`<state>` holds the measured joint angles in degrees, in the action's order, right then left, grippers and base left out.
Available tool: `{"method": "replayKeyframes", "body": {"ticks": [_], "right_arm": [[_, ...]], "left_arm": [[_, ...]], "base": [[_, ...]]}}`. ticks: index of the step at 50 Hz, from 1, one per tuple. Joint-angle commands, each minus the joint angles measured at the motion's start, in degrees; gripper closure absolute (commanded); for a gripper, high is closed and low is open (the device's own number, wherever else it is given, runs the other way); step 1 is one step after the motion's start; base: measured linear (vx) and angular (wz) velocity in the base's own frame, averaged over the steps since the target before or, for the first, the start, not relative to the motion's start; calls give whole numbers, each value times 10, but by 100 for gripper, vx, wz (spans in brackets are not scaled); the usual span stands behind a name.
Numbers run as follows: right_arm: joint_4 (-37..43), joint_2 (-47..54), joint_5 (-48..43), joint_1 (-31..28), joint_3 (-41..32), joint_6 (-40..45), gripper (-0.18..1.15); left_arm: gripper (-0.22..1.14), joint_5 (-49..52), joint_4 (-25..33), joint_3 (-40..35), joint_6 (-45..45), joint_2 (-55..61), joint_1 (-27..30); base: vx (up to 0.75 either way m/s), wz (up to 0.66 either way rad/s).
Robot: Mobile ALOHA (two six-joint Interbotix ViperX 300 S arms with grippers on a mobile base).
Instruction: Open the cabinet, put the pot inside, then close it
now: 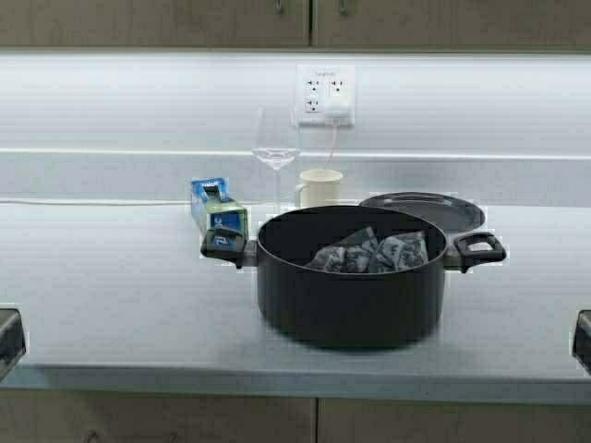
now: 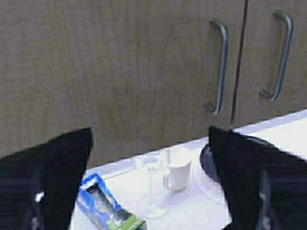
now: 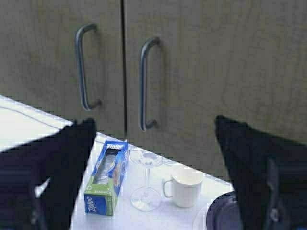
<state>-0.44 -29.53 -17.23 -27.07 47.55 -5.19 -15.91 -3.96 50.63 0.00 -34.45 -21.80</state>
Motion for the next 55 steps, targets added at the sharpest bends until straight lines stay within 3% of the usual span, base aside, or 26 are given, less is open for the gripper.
{"method": "replayKeyframes", "body": {"ticks": [1,10,15,22,27,31,42,55], "right_arm": [[40,62,-18,-21,-62,-25,-6],[143,139,-83,-40,-117,-103,-6],[247,172,-120,-59,-135,-183,-6],[417,209,-165,-83,-163,-308,-6],[456,229,-180,-98,-189,-385,-6],[472,244,-206,-103,-207,-397,-6],[508,284,-216,-104,-249,-394,-6],[559,313,-216,-101,-274,-396,-6]], "left_arm": [[-9,-33,1,-44,7,61,-25],[-9,-93,42,-72,13,163,-74],[-9,-134,93,-101,45,218,-98],[-9,-161,230,-155,109,287,-136],[-9,-199,326,-194,164,338,-160],[-9,-250,372,-221,216,376,-171],[-9,-339,415,-265,253,438,-184],[-9,-362,416,-290,256,468,-178]], "base": [[-1,1],[-1,0],[-1,0],[-1,0],[0,0],[0,0],[0,0],[0,0]]}}
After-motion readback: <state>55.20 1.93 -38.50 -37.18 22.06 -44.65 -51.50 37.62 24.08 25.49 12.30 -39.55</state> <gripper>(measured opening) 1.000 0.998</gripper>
